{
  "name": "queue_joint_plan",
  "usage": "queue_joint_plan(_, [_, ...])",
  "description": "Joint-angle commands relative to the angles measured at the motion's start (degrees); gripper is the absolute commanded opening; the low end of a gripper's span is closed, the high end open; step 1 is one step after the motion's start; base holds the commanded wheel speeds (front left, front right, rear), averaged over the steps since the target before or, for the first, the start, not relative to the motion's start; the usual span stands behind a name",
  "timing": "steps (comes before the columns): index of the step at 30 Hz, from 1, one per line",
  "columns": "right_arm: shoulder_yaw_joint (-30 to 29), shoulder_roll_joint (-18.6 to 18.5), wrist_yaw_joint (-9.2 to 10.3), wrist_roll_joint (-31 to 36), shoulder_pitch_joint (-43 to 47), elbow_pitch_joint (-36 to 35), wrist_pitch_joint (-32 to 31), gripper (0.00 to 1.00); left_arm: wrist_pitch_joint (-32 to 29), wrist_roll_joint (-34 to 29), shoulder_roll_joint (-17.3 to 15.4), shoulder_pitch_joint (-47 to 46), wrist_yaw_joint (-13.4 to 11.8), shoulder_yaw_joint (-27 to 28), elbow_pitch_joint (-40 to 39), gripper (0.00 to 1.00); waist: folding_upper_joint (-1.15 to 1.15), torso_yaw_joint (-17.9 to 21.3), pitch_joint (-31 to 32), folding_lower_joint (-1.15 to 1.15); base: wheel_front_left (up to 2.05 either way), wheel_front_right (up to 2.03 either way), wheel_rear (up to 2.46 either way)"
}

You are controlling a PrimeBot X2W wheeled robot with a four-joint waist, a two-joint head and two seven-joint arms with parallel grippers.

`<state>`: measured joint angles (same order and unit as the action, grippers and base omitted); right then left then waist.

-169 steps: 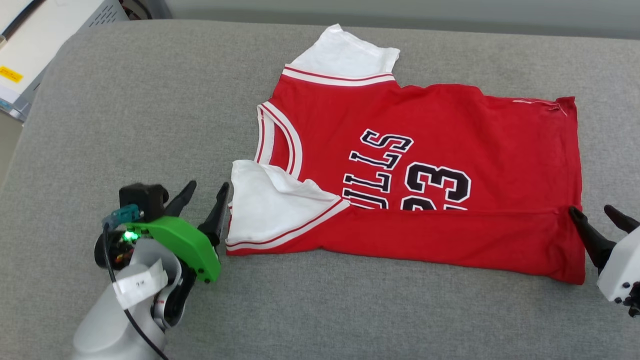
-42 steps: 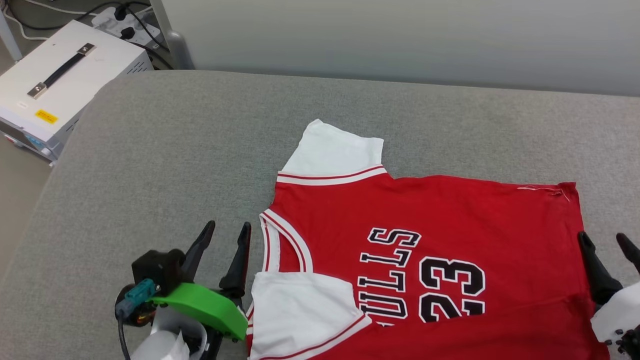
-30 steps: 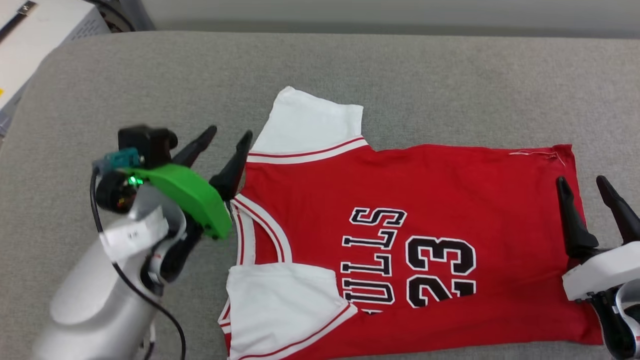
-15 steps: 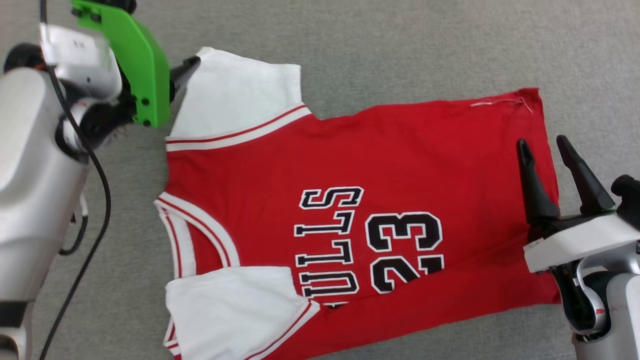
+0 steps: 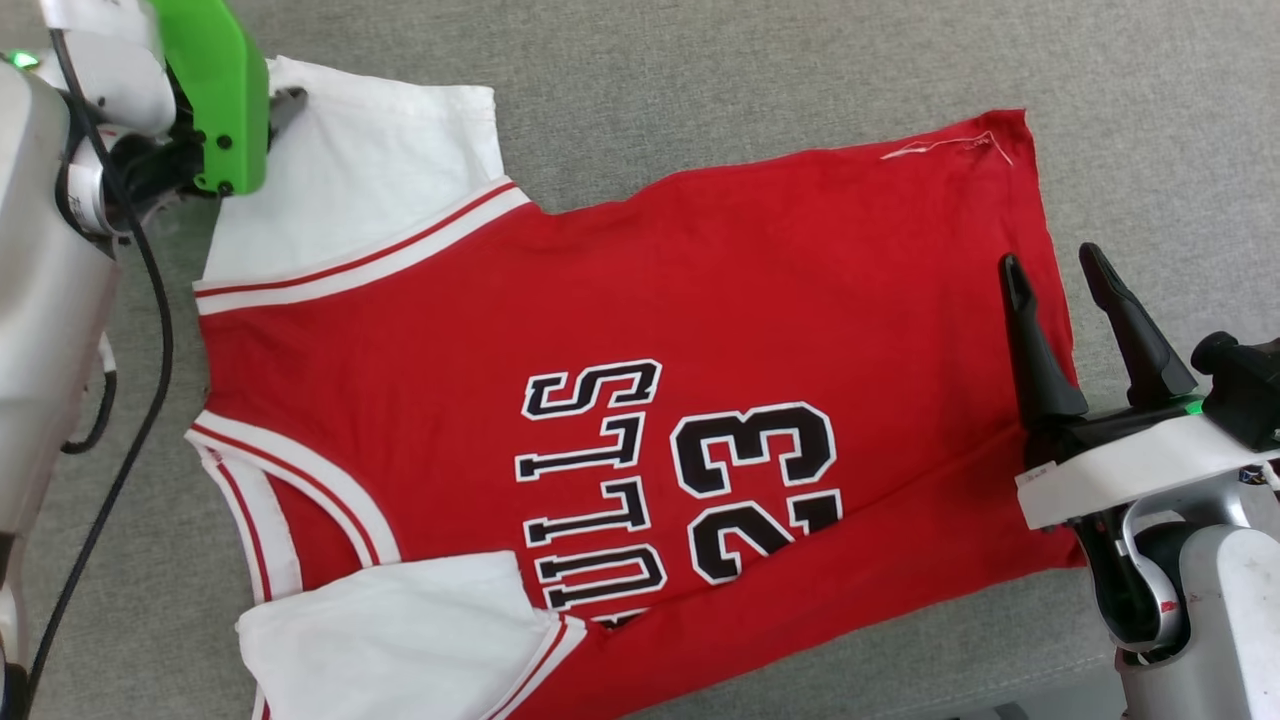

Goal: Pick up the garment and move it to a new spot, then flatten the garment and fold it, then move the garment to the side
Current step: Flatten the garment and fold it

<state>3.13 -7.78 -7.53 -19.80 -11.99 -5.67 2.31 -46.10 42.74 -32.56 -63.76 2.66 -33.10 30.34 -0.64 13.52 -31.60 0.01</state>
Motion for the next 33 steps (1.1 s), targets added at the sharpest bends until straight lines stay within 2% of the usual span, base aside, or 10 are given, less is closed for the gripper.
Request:
queue_joint_plan(1, [0.1, 0.0, 0.04, 0.3, -1.1, 0.3, 0.5, 1.0, 0.6, -1.0, -0.3, -0.7, -0.7, -0.3, 1.6, 1.0, 0.64, 0.7, -0.9, -0.01, 0.0, 0.0, 0.0])
queue_joint_plan(3, [0.2, 0.1, 0.04, 0.4, -1.2, 0.4, 0.6, 1.0, 0.4, -1.3, -0.3, -0.5, -0.6, -0.9, 3.1, 1.0, 0.64, 0.7, -1.0, -0.01, 0.0, 0.0, 0.0])
queue_joint_plan(4, [0.3, 0.1, 0.04, 0.4, -1.2, 0.5, 0.6, 1.0, 0.0, -1.4, -0.4, -0.4, -0.4, -1.3, 3.7, 0.84, 0.64, 0.6, -0.9, -0.01, 0.0, 0.0, 0.0])
queue_joint_plan(5, [0.3, 0.1, 0.04, 0.4, -1.1, 0.6, 0.6, 1.0, -0.6, -1.2, -0.3, -0.1, -0.1, -1.6, 4.4, 0.03, 0.64, 0.5, -0.9, -0.01, 0.0, 0.0, 0.0])
queue_joint_plan(8, [-0.2, -0.2, 0.04, 0.5, -1.1, 0.7, 0.5, 1.0, -1.0, 0.0, 0.4, 0.5, 0.7, -1.6, 5.2, 0.0, 0.64, 0.0, -0.4, -0.01, 0.0, 0.0, 0.0])
queue_joint_plan(12, [-1.3, -1.3, 0.04, 1.1, -0.9, 0.5, -1.2, 1.0, 7.3, 1.9, 3.2, 1.4, 1.3, 0.7, 4.2, 0.0, 0.64, -1.7, 2.2, -0.01, 0.0, 0.0, 0.0])
queue_joint_plan(20, [-3.5, -6.3, 0.04, 1.4, 0.1, -1.3, -9.3, 1.0, 14.1, 3.5, 5.0, 4.2, 2.6, 1.6, 0.9, 0.0, 0.64, -5.9, 7.4, -0.01, 0.0, 0.0, 0.0])
queue_joint_plan(27, [-4.8, -15.1, 0.04, -3.5, -3.4, -1.5, -26.4, 1.0, 16.9, 2.9, 3.1, 9.0, 2.9, 0.9, -9.6, 0.0, 0.64, -10.4, 9.4, -0.01, 0.0, 0.0, 0.0])
queue_joint_plan(28, [-4.9, -18.6, 0.04, -5.4, -6.3, -0.2, -33.1, 1.0, 17.5, 2.5, 2.4, 11.3, 2.0, 0.6, -15.5, 0.0, 0.64, -12.1, 8.9, -0.01, 0.0, 0.0, 0.0])
queue_joint_plan(33, [-4.9, -22.4, 0.04, -6.8, -10.7, 3.7, -41.2, 1.0, 17.9, 1.7, 1.4, 14.4, 0.2, 0.2, -25.0, 0.0, 0.64, -14.6, 7.5, -0.01, 0.0, 0.0, 0.0])
